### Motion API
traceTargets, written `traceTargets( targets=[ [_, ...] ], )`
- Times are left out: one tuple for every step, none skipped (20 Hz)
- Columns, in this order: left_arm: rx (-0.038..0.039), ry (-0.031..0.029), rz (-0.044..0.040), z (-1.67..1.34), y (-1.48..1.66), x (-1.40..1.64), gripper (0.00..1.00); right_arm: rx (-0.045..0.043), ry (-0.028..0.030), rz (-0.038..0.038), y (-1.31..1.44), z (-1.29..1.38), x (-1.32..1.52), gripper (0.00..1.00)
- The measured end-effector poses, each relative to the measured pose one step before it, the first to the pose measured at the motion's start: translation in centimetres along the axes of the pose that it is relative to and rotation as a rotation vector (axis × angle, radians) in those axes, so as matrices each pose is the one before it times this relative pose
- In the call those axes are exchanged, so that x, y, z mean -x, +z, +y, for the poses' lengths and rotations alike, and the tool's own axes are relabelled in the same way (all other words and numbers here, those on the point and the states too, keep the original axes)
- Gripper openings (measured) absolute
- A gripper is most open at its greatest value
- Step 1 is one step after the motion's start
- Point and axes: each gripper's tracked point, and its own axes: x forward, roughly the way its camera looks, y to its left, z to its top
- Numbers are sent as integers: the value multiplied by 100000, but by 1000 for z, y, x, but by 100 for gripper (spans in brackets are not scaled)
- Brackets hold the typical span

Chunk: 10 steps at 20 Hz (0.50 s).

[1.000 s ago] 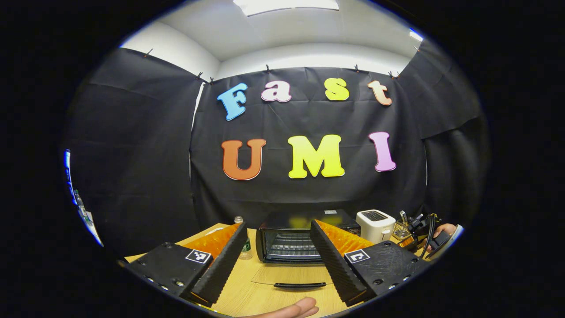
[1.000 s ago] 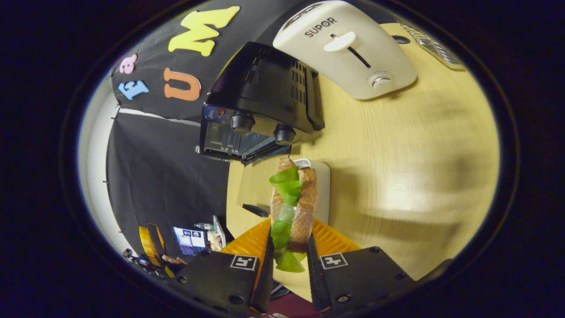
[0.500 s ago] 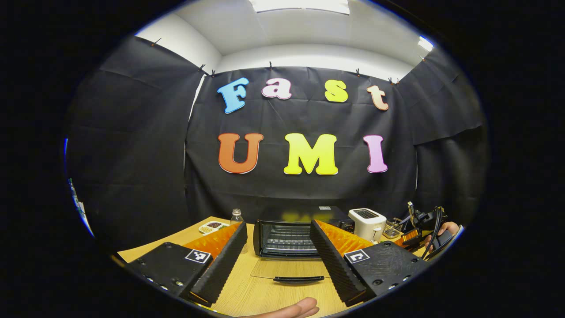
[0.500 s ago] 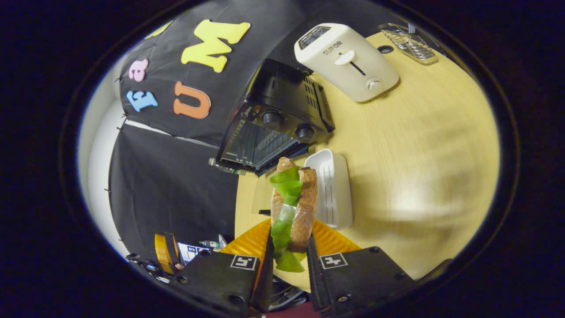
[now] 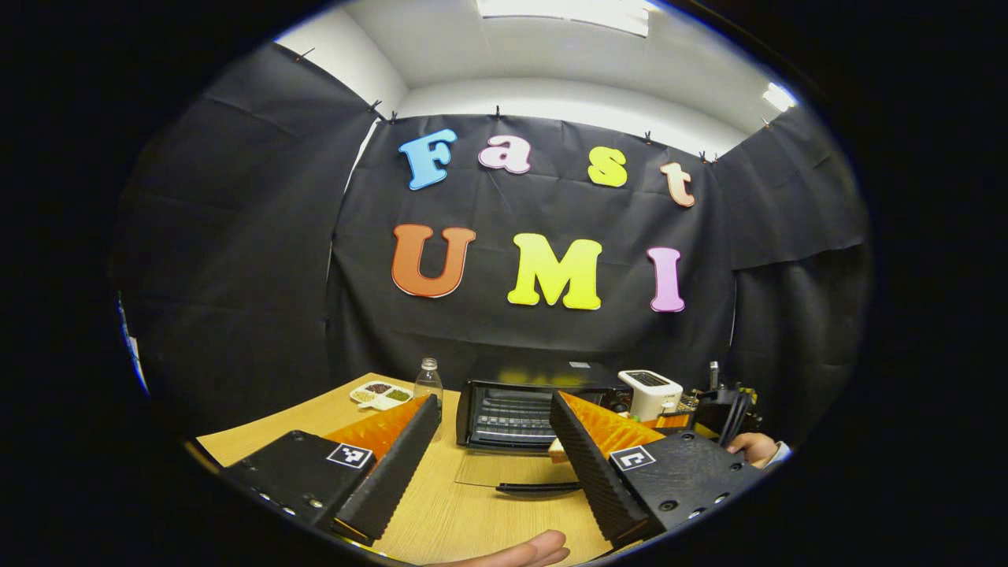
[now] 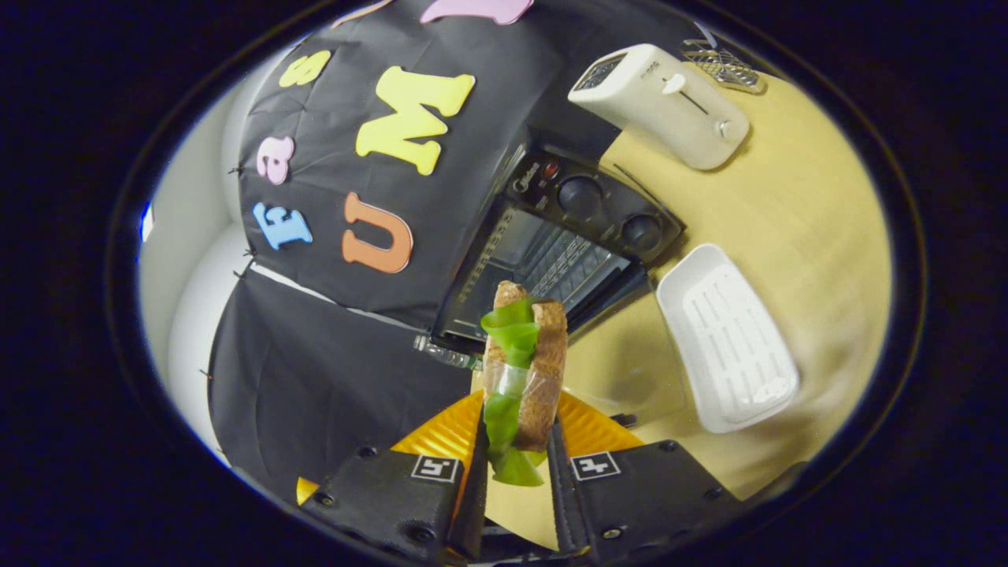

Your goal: Open the electric oven with the left hand, put the food in, and close the electric oven.

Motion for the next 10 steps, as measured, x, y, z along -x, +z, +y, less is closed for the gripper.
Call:
traceTargets(
  targets=[
    [-1533,549,-393,459,85,281,94,-1616,870,-3664,-40,628,-1648,38],
    [-1264,1065,-460,547,91,296,94,-585,916,-5026,277,527,-1746,38],
    [-713,461,-39,307,45,496,94,164,-14,-6131,367,154,-1837,38],
    [-105,2,-90,277,153,474,94,729,-1015,-6069,255,-247,-1679,38],
    [39,164,-214,338,150,335,94,359,-1793,-4771,162,-356,-1663,38],
    [130,394,-206,419,130,390,94,154,-1456,-4960,175,-118,-1364,38],
    [89,499,-113,344,31,276,94,-69,-491,-4581,308,111,-1427,38],
    [307,539,489,281,-122,131,94,237,-516,-3795,226,-31,-1213,38],
    [100,-31,1082,157,-350,59,93,205,-361,-4275,238,67,-1207,38],
    [-194,-145,1170,41,-359,-53,94,468,-580,-3220,70,70,-1308,39]
  ],
)
